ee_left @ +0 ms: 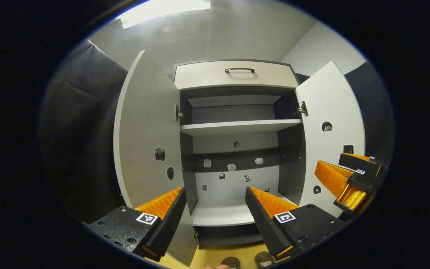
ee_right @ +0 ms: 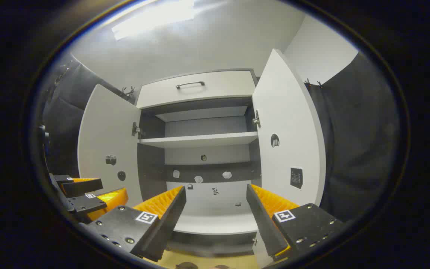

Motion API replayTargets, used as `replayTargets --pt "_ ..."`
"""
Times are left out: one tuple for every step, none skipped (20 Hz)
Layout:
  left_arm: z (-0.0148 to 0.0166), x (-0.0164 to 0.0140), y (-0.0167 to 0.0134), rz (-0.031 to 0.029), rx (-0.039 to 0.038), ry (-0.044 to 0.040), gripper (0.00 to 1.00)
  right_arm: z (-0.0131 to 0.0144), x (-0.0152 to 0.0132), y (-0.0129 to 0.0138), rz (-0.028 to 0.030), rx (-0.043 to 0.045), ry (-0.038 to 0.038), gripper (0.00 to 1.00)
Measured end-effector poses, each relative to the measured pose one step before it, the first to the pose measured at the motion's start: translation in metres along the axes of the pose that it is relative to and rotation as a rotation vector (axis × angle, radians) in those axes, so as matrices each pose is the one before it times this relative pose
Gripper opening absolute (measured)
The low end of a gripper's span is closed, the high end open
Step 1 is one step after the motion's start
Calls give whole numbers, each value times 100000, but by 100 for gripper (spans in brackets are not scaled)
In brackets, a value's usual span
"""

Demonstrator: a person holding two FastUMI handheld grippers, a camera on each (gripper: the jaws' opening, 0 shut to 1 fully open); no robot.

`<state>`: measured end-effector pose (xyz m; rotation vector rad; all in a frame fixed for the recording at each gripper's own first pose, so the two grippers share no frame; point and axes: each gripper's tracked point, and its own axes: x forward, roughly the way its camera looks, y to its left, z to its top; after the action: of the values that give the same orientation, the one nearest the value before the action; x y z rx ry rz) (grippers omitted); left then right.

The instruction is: Grab one shoe with the right hand and put it into the shoe cabinet, grab the other shoe with the left hand and put it into the shoe cabinet; then close the right door with the right hand and the left door with the left hand.

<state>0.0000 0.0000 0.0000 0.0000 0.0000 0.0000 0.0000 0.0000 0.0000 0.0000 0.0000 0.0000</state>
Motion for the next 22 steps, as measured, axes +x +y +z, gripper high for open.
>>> replayTargets --pt "-14 64 -118 -246 -79 41 97 -46 41 -10 152 149 -151 96" --pt "-64 40 -103 -121 -111 -32 97 29 41 -65 -22 246 -23 96" --pt "7 45 -4 -45 -20 40 97 -74 -9 -43 44 119 138 97" --pt "-71 -21 7 82 -8 5 98 -128 43 -30 -19 -184 301 98" --pt "57 -15 25 27 -57 -106 98 -204 34 -100 -65 -411 432 98" --pt "63 34 -23 -85 -265 -300 98 -135 2 25 33 -492 304 98" --pt "168 68 -5 -186 -496 -550 98 -157 69 60 127 -291 26 98" --pt "62 -52 40 69 -577 -409 98 -82 28 19 36 -101 -11 96" --pt "137 77 172 307 -507 -311 97 -186 29 -52 51 -63 84 96" --pt "57 45 229 636 -334 -210 97 -212 19 34 156 -174 278 96" --pt "47 67 258 648 -139 -122 98 -277 77 46 149 -362 333 96" --pt "-22 10 187 599 -53 46 97 -387 140 85 236 -562 400 96" --pt "-10 85 198 444 -95 100 97 -749 98 189 584 -587 665 96" --pt "-166 7 220 474 -158 214 97 -1125 73 275 900 -696 1376 96" --pt "-52 30 266 427 -217 289 97 -1691 45 214 727 -1092 2381 96" --pt "-118 -26 257 412 -155 238 97 -1897 57 169 392 -1676 3136 97" --pt "34 -63 242 487 -29 128 97 -2257 -21 92 -214 -2087 3573 98" --pt "36 -60 346 567 15 -210 97 -2023 -35 116 -269 -1747 2592 98" --pt "175 -33 379 451 183 -381 98 -2209 12 290 123 -1015 2740 98" --pt "29 -86 290 427 329 -273 97 -2433 25 442 845 42 3450 96" --pt "175 -85 365 437 362 -432 97 -2908 -35 351 651 104 4561 98" --pt "115 -39 355 410 269 -558 97 -3038 122 212 650 -260 5489 98"
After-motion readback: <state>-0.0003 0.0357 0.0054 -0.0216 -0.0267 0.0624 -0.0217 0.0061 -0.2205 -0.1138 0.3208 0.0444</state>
